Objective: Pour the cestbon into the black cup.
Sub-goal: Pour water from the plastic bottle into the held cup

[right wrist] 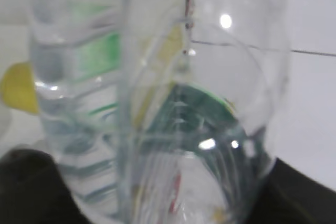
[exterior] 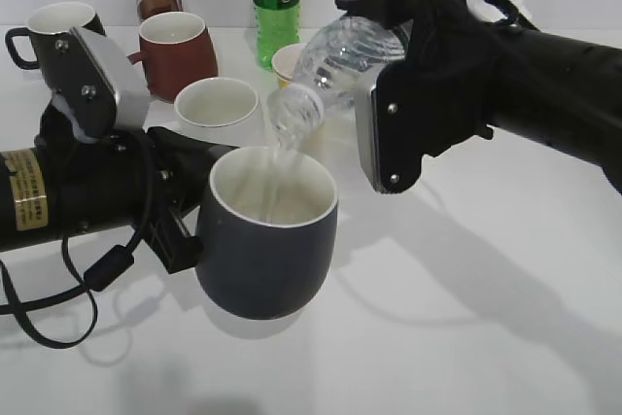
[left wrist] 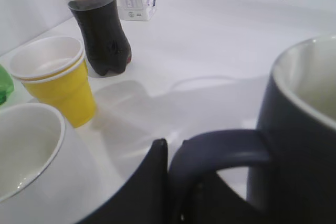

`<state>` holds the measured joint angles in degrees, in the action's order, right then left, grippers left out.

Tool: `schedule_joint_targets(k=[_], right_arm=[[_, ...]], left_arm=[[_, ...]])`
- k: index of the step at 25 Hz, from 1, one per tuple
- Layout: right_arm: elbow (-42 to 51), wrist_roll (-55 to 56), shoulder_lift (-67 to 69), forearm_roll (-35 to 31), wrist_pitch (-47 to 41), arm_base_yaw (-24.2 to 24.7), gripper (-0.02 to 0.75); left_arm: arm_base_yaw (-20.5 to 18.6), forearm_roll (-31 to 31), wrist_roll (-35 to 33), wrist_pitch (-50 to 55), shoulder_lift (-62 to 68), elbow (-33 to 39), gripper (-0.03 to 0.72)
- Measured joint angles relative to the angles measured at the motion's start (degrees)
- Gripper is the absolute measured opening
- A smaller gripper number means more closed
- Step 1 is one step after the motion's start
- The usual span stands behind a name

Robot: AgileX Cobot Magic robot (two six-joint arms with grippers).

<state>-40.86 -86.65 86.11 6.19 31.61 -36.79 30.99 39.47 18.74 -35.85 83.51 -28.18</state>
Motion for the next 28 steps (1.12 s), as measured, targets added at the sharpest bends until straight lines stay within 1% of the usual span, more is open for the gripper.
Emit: schedule_joint_targets(k=[3,6,9,12,14,16,17,20,21,23,26,28], right_arm=[[-0.02,5.36,0.0,0.0,-0.22,0.0,0.461],[-0.02,15.53,0.0,0.45,-2.42,0.0,0.461],[-0.02,33.25,0.0,0.51,-5.48,0.0,0.461],[-0.02,54.22,0.0,0.51,-5.96,0.0,0.461],[-0.02,65.71,-0.02,0.51,-5.96,0.0,0.461],[-0.02,74.1,-0.34,0.39,-6.18,0.0,0.461],[-0.02,75.92,-0.72,0.16,-6.37,0.0,0.461],[-0.02,78.48,-1.89,-1.76,-7.37,0.37,0.461],[-0.02,78.81,-2.21,-2.77,-7.78,0.75,0.461],[-0.02,79.03,-2.72,-4.36,-8.34,1.82,0.461],[-0.02,80.12,-2.99,-6.19,-9.65,4.17,0.461],[-0.02,81.47,-2.99,-6.19,-10.52,5.71,0.461]], left_arm=[[0.0,0.0,0.0,0.06,0.0,0.0,0.038],[0.0,-0.43,0.0,0.06,0.0,0.0,0.038],[0.0,-0.84,0.0,-0.13,0.0,0.0,0.038],[0.0,-1.61,0.0,-0.58,0.0,0.0,0.038],[0.0,-3.0,0.0,-0.85,0.0,0.0,0.038],[-0.2,-3.99,0.0,-1.61,-0.06,0.0,0.038],[-0.63,-4.49,-0.06,-2.33,-0.2,0.0,0.038],[-3.38,-5.65,-0.06,-3.71,-1.53,0.0,0.038],[-4.96,-6.04,-0.06,-3.79,-2.26,0.0,0.038],[-8.4,-6.66,-0.06,-4.25,-3.75,0.0,0.038],[-14.7,-7.86,-0.06,-6.26,-5.43,0.0,0.038],[-18.42,-8.43,-0.06,-8.71,-5.83,0.0,0.038]])
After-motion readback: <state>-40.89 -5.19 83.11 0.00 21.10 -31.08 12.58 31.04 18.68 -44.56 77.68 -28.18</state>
